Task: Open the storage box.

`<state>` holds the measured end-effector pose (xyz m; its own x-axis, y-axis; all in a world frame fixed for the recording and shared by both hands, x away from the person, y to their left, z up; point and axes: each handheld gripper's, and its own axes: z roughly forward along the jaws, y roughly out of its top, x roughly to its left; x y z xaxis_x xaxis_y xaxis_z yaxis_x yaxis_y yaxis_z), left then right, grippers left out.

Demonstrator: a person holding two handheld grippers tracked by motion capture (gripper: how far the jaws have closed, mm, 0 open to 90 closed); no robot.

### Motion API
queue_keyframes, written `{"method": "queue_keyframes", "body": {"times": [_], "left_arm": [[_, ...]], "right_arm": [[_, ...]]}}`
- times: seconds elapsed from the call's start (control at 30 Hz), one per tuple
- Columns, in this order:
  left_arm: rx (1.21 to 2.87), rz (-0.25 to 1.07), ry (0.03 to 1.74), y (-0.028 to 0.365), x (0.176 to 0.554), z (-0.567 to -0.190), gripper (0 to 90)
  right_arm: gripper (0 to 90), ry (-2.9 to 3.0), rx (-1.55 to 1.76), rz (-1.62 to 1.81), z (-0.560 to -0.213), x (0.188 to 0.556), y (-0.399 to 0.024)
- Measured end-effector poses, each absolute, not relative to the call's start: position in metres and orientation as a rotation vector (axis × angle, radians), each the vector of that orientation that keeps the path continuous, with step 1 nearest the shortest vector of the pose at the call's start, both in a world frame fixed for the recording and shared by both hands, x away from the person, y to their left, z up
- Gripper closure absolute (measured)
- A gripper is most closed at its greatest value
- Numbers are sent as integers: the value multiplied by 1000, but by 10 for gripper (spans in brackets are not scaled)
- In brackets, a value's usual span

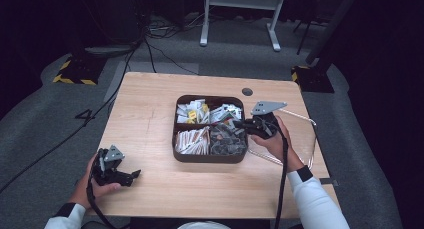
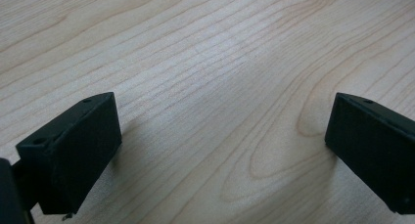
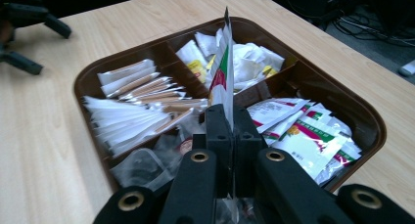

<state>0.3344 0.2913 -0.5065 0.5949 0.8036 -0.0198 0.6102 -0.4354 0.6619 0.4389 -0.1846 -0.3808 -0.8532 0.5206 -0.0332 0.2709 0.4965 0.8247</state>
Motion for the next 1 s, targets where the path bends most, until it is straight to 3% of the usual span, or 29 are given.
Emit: {"method": "queue_keyframes", "body": {"times": [1.0], "left_arm": [[2190, 400, 1117, 291, 334, -507, 5]], "right_arm": [[890, 2583, 517, 1300, -401, 367, -199]]}}
